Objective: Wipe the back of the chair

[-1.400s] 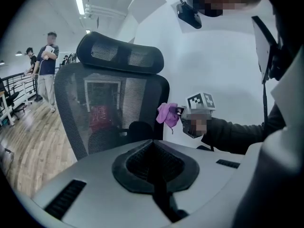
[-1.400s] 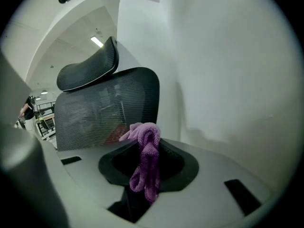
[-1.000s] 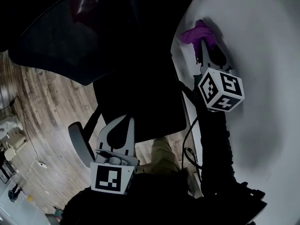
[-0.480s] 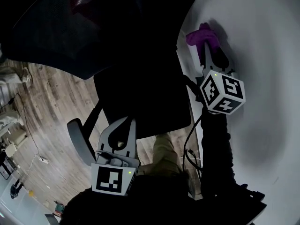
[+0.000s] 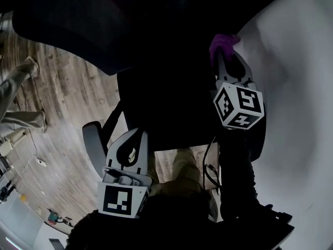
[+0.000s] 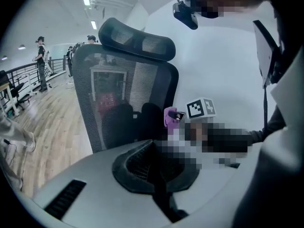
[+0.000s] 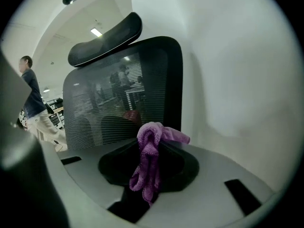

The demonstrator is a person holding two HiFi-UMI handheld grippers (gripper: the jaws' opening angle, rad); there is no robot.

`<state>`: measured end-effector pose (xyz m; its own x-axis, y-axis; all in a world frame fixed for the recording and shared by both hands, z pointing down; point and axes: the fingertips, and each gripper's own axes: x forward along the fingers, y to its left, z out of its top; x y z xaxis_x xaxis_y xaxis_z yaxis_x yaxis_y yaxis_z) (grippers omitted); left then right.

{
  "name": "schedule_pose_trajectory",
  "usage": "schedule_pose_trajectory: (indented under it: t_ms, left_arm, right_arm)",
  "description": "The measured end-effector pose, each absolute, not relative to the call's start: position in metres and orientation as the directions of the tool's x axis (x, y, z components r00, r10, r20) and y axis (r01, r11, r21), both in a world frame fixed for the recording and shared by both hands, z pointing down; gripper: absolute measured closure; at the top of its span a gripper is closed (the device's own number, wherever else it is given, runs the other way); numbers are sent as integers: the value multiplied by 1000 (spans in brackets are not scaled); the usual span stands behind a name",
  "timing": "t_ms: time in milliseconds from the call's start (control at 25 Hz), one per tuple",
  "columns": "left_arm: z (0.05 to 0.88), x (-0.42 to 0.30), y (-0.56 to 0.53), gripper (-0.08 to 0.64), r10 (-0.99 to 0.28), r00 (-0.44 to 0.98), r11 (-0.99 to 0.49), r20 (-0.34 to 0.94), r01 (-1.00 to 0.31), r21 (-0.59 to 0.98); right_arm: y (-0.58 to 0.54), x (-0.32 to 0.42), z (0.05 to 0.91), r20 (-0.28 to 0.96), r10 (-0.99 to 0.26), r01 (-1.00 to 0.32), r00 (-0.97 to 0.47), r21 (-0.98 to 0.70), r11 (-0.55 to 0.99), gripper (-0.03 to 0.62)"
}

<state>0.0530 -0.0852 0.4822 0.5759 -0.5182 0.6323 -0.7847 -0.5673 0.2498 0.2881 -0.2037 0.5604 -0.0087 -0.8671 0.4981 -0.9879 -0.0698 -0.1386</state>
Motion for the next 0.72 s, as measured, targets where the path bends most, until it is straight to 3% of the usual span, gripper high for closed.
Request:
schedule_pose_trajectory:
  t_ms: [720]
  left_arm:
    - [480, -31, -86, 551, -607, 506, -427, 614, -858, 285]
  right_arm:
    - [-233, 173, 562, 500, -852, -985, -156, -142, 98, 497]
